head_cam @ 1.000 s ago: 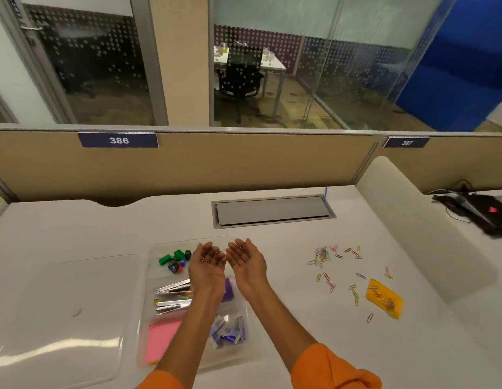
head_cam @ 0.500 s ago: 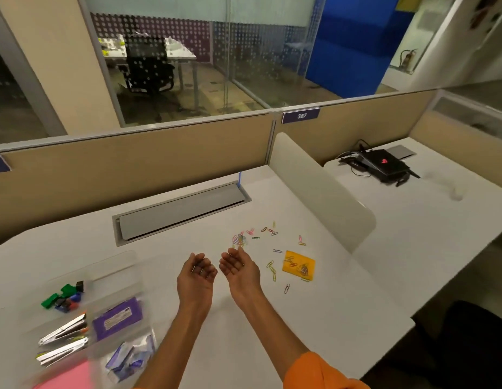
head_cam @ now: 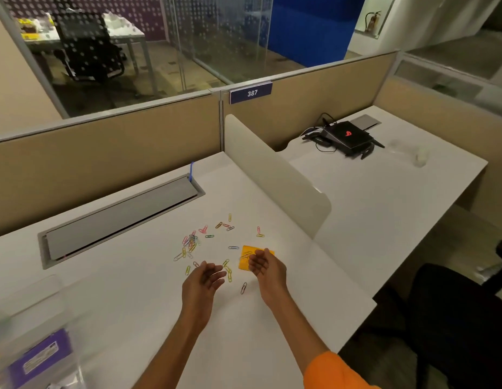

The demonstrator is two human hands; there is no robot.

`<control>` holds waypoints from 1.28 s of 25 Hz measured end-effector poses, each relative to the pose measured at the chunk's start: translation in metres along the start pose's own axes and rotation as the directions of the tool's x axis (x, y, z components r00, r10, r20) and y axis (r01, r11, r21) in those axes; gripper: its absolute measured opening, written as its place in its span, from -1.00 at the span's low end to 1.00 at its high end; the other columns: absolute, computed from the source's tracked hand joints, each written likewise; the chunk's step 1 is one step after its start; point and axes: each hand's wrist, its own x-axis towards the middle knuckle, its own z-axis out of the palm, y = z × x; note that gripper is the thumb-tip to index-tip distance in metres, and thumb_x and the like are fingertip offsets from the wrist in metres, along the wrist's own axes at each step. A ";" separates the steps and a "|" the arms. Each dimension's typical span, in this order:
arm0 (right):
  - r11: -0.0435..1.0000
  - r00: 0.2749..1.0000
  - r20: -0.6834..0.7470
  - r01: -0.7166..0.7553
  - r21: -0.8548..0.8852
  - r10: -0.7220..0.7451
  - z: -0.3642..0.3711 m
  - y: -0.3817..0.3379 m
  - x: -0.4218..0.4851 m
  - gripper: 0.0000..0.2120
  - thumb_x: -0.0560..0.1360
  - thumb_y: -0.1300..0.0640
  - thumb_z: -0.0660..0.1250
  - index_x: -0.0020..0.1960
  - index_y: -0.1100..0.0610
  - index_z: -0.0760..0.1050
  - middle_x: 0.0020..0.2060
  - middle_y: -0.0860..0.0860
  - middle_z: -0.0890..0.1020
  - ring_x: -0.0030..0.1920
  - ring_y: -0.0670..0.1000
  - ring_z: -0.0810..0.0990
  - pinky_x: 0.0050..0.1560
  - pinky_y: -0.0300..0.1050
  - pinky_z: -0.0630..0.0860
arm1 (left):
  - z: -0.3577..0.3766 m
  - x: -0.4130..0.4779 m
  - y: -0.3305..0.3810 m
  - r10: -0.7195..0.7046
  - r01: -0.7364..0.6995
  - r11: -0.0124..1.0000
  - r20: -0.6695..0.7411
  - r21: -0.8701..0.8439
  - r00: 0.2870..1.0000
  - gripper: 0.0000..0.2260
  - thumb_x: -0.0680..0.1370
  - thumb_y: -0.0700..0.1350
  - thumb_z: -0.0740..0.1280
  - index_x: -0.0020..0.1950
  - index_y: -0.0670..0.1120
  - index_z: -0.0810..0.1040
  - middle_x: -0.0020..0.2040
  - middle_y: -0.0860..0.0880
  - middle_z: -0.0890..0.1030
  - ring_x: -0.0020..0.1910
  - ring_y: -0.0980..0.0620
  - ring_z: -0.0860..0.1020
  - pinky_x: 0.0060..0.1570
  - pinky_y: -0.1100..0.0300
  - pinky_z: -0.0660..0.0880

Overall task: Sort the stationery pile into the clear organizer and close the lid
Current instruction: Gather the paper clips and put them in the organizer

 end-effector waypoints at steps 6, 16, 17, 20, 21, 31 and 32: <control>0.724 0.949 -0.098 0.159 -0.672 -0.299 -0.052 -0.032 0.051 -0.86 0.53 0.18 0.32 -0.09 0.22 0.62 -0.18 0.13 0.69 -0.25 0.04 0.63 -0.18 -0.09 0.59 | 0.005 0.016 -0.023 0.018 -0.022 0.967 0.019 0.254 1.000 -0.77 0.63 -0.19 0.22 0.07 -0.32 0.58 0.01 -0.24 0.69 0.01 -0.21 0.67 0.08 -0.05 0.57; 0.041 0.889 0.422 0.435 -0.900 -0.179 -0.058 -0.042 0.094 -0.63 0.32 0.30 0.51 0.11 0.15 0.56 0.04 0.04 0.56 -0.05 -0.02 0.50 -0.11 -0.37 0.40 | 0.010 0.030 -0.041 -0.071 0.078 0.957 -0.035 0.278 0.997 -0.79 0.57 -0.31 0.30 0.20 -0.22 0.57 0.10 -0.15 0.68 0.08 -0.09 0.67 0.21 -0.02 0.54; 0.008 0.883 0.438 0.446 -0.895 -0.168 -0.058 -0.041 0.096 -0.63 0.31 0.30 0.51 0.09 0.13 0.56 0.04 0.04 0.56 -0.01 0.03 0.51 -0.06 -0.25 0.44 | 0.011 0.031 -0.041 -0.073 0.081 0.958 -0.040 0.275 0.997 -0.77 0.57 -0.31 0.31 0.22 -0.22 0.56 0.10 -0.15 0.68 0.08 -0.09 0.67 0.21 -0.01 0.54; -0.080 0.885 0.446 0.439 -0.895 -0.135 -0.054 -0.042 0.099 -0.64 0.32 0.31 0.47 0.08 0.13 0.54 0.03 0.06 0.54 0.07 0.09 0.51 -0.01 -0.07 0.50 | 0.010 0.035 -0.042 -0.077 0.089 0.961 -0.056 0.263 0.995 -0.75 0.57 -0.31 0.31 0.24 -0.23 0.56 0.11 -0.15 0.68 0.08 -0.08 0.67 0.22 -0.01 0.54; -0.104 0.888 0.444 0.433 -0.895 -0.122 -0.051 -0.043 0.099 -0.65 0.33 0.32 0.45 0.09 0.14 0.54 0.03 0.08 0.54 0.08 0.10 0.51 -0.01 -0.05 0.50 | 0.009 0.035 -0.042 -0.076 0.089 0.961 -0.061 0.260 0.995 -0.75 0.56 -0.31 0.31 0.24 -0.24 0.55 0.11 -0.15 0.68 0.08 -0.08 0.67 0.22 0.00 0.54; -0.107 0.944 0.321 0.313 -0.944 -0.072 -0.042 -0.055 0.102 -0.89 0.40 0.26 0.39 -0.09 0.28 0.57 -0.06 0.17 0.64 -0.03 0.13 0.60 -0.14 -0.05 0.48 | 0.000 0.030 -0.039 -0.001 0.018 0.955 -0.058 0.296 0.998 -0.81 0.54 -0.30 0.34 0.15 -0.20 0.61 0.08 -0.15 0.69 0.06 -0.08 0.67 0.22 -0.01 0.53; -0.062 0.947 0.309 0.304 -0.951 -0.088 -0.043 -0.057 0.101 -0.91 0.43 0.25 0.38 -0.08 0.24 0.55 -0.06 0.15 0.64 -0.03 0.11 0.59 -0.15 -0.09 0.46 | 0.000 0.028 -0.038 0.042 -0.021 0.935 -0.050 0.354 0.998 -0.81 0.54 -0.27 0.36 0.14 -0.17 0.62 0.08 -0.13 0.69 0.05 -0.06 0.68 0.22 -0.01 0.54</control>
